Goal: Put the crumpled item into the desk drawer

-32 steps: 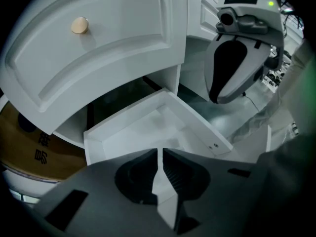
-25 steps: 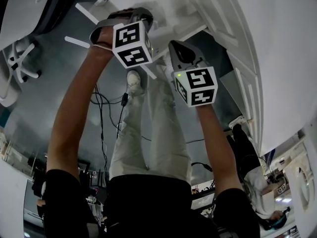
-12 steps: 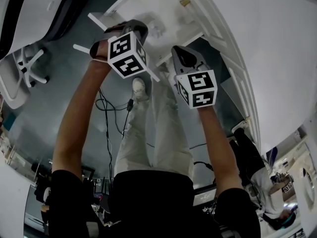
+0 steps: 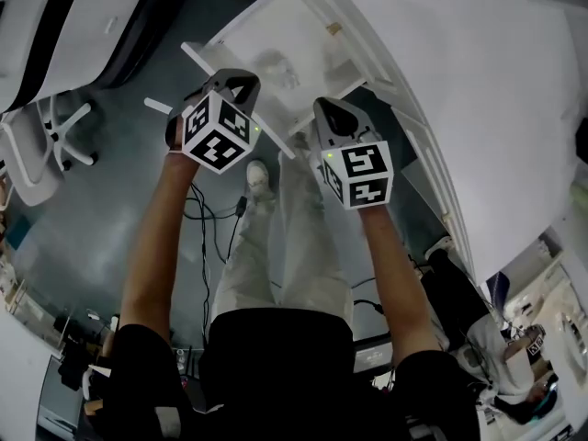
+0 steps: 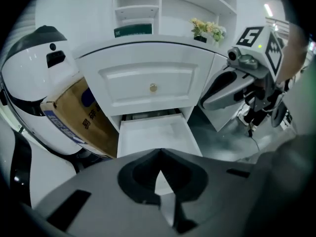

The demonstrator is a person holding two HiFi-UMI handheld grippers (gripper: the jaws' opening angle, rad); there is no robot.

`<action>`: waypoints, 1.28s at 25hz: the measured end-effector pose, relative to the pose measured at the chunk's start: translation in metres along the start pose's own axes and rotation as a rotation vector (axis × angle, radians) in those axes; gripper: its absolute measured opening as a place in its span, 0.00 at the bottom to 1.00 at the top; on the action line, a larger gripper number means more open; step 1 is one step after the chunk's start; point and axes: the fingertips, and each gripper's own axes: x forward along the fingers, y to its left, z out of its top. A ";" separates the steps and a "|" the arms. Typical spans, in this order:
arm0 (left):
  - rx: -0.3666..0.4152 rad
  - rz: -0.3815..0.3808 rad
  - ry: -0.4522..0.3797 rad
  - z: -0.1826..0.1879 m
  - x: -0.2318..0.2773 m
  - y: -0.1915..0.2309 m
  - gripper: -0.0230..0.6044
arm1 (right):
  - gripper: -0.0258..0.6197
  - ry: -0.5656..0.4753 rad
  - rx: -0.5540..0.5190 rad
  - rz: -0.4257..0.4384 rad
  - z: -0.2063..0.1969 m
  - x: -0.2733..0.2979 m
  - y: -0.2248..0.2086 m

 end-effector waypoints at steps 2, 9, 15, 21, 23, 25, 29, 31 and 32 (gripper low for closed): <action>-0.011 0.016 -0.011 0.004 -0.014 0.000 0.05 | 0.03 -0.012 0.000 -0.003 0.008 -0.008 0.005; -0.039 0.069 -0.069 0.029 -0.067 0.000 0.05 | 0.03 -0.055 -0.012 -0.022 0.039 -0.043 0.019; -0.073 0.112 -0.151 0.050 -0.116 -0.002 0.05 | 0.03 -0.102 -0.013 -0.057 0.068 -0.072 0.026; -0.113 0.140 -0.205 0.059 -0.162 -0.010 0.05 | 0.03 -0.172 -0.019 -0.075 0.100 -0.106 0.044; -0.128 0.147 -0.225 0.061 -0.178 -0.012 0.05 | 0.03 -0.198 -0.020 -0.082 0.111 -0.117 0.051; -0.144 0.154 -0.249 0.065 -0.194 -0.015 0.05 | 0.03 -0.225 -0.009 -0.090 0.121 -0.130 0.056; -0.180 0.180 -0.295 0.073 -0.226 -0.021 0.05 | 0.03 -0.263 0.000 -0.104 0.134 -0.155 0.067; -0.189 0.195 -0.317 0.076 -0.243 -0.026 0.05 | 0.03 -0.274 -0.015 -0.109 0.139 -0.168 0.074; -0.187 0.203 -0.325 0.077 -0.251 -0.028 0.05 | 0.03 -0.281 -0.022 -0.111 0.142 -0.174 0.078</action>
